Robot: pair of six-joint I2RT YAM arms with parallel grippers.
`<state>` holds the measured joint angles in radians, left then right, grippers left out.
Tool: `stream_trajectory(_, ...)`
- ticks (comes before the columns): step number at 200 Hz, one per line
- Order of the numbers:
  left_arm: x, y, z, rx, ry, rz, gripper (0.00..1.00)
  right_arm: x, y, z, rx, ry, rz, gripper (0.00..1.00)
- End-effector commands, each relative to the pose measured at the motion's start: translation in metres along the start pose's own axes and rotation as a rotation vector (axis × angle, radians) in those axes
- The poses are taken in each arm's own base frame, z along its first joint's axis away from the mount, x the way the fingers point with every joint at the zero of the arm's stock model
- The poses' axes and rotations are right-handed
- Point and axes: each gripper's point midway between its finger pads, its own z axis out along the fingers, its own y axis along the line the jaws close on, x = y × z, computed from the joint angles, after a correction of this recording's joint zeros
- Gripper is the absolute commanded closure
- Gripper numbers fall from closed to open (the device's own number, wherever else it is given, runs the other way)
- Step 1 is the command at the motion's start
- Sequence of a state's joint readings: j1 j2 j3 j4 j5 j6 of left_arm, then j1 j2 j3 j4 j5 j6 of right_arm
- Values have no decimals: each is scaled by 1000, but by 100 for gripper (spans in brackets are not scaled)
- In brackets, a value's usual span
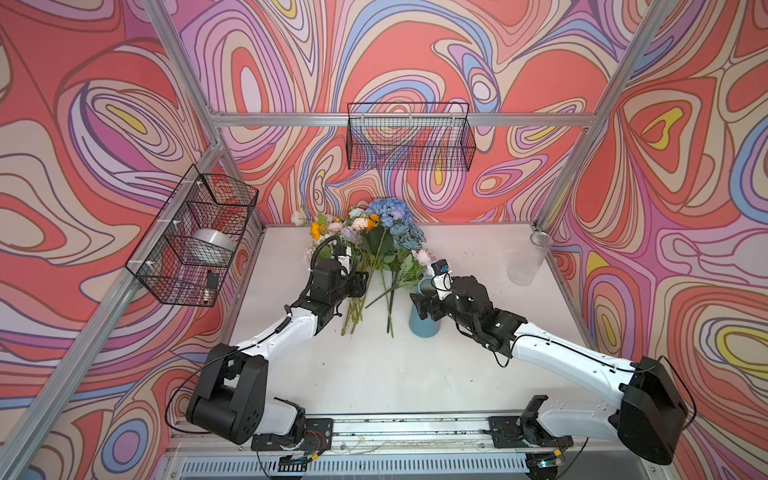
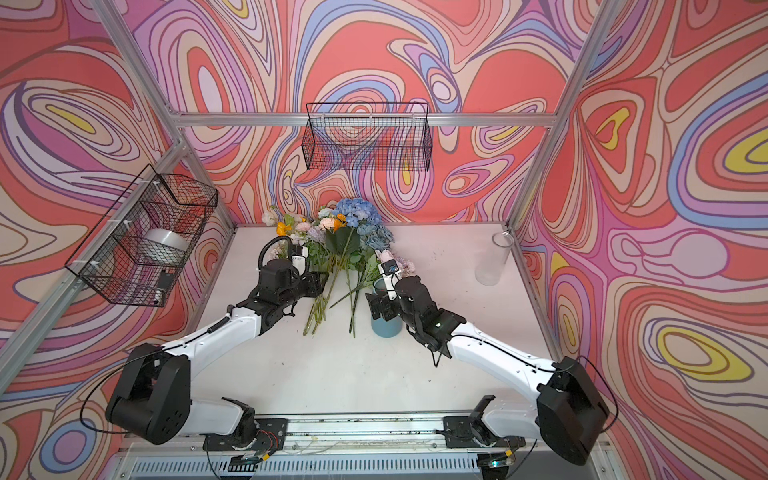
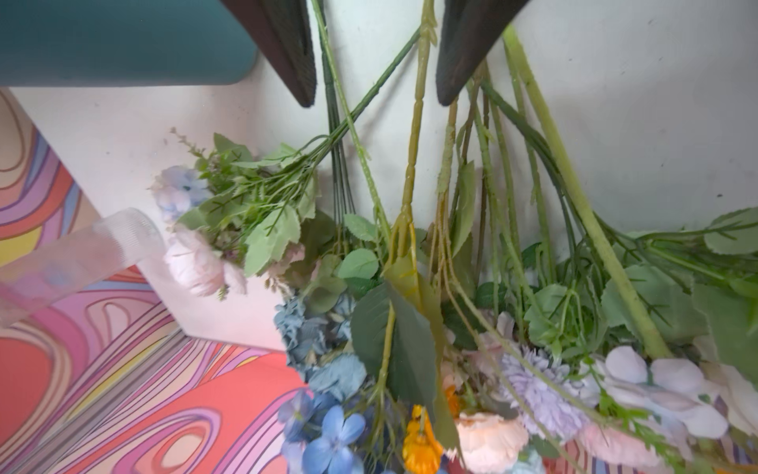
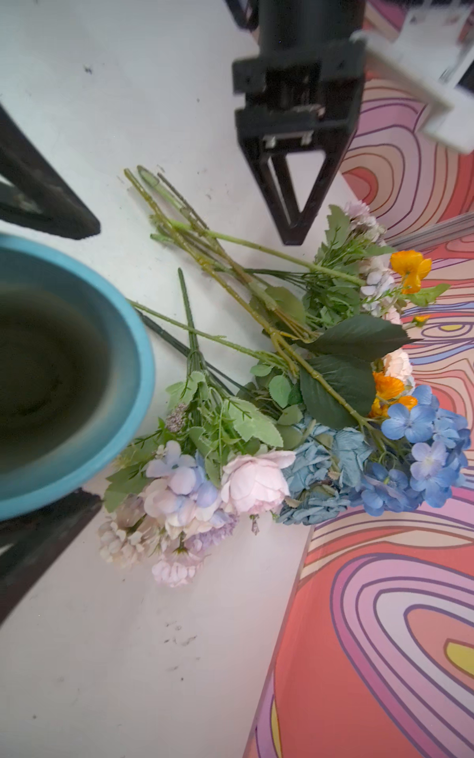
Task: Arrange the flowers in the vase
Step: 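Close the left gripper on the blue hydrangea stem while the right waits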
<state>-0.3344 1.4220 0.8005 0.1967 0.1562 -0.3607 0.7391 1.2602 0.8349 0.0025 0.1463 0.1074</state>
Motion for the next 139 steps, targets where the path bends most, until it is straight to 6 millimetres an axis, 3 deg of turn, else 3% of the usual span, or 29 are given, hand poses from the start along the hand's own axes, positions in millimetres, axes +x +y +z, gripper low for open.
stream_trajectory(1, 23, 18, 7, -106, 124, 40, 51, -44, 18, -16, -89, -79, 34, 2)
stream_trajectory(30, 25, 23, 15, -158, 162, 60, 58, -69, 29, -31, -146, -70, 52, 2)
stream_trajectory(50, 28, 27, 22, -180, 195, 74, 60, -87, 24, -36, -108, -77, 56, 2)
stream_trajectory(95, 41, 33, 41, -212, 284, 92, 70, -105, -21, -11, 38, -35, 106, 2)
stream_trajectory(139, 42, 2, 50, -110, 276, 103, 72, -100, -72, 19, 140, -23, 220, 2)
